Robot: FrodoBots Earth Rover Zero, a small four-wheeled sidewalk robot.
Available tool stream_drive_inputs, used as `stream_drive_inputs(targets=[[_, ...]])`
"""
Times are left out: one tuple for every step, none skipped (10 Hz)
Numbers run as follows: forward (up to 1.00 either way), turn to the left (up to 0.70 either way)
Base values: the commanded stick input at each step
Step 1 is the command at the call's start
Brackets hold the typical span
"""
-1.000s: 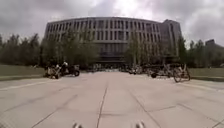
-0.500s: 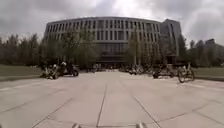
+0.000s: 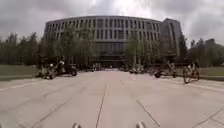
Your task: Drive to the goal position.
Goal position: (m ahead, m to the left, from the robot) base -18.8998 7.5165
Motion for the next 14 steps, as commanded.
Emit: stream_drive_inputs(targets=[[0.6,0.0],[0.6,0.0],[0.6,0.0],[0.6,0.0],[0.6,0.0],[0.6,0.0],[0.6,0.0],[0.6,0.0],[0.6,0.0],[0.6,0.0],[0.6,0.0],[0.6,0.0],[0.6,0.0],[0.6,0.0]])
